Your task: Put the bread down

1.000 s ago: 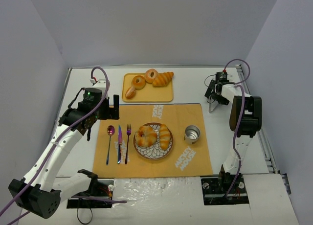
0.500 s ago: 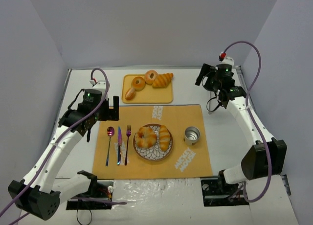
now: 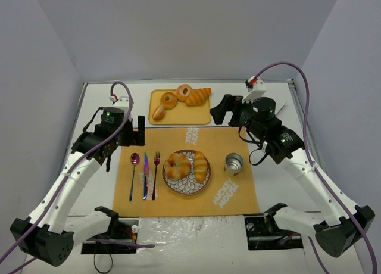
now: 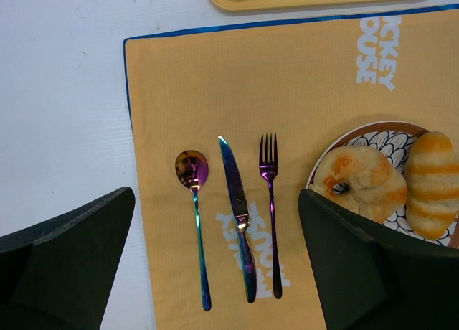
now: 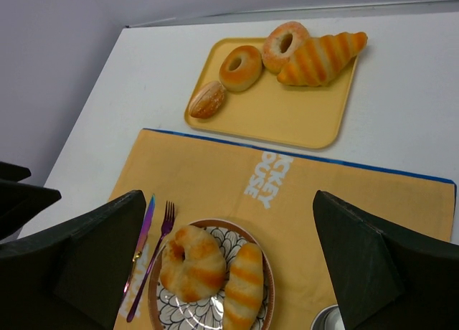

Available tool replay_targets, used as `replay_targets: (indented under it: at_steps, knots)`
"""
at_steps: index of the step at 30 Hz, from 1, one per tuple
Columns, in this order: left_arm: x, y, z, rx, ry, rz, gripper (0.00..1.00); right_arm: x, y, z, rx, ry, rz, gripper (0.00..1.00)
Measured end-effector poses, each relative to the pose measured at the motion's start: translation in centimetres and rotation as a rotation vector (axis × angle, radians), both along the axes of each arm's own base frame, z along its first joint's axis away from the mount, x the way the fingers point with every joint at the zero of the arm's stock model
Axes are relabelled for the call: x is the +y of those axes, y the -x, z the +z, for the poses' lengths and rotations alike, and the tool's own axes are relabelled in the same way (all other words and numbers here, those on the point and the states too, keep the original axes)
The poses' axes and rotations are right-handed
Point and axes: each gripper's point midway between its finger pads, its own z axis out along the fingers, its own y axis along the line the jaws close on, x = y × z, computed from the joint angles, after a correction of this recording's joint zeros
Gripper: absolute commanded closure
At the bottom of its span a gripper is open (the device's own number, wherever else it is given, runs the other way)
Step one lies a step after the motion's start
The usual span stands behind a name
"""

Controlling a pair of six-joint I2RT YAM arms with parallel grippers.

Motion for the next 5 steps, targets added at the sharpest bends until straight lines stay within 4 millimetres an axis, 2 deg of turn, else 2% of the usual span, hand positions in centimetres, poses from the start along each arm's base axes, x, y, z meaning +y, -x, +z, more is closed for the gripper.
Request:
replay_targets:
  at_steps: [5]
  knots:
    - [0.00, -0.01, 0.01, 0.000, 0.000, 0.000, 0.04, 1.08, 0.83, -1.28, 0.022, 0.014, 0.036, 0.00]
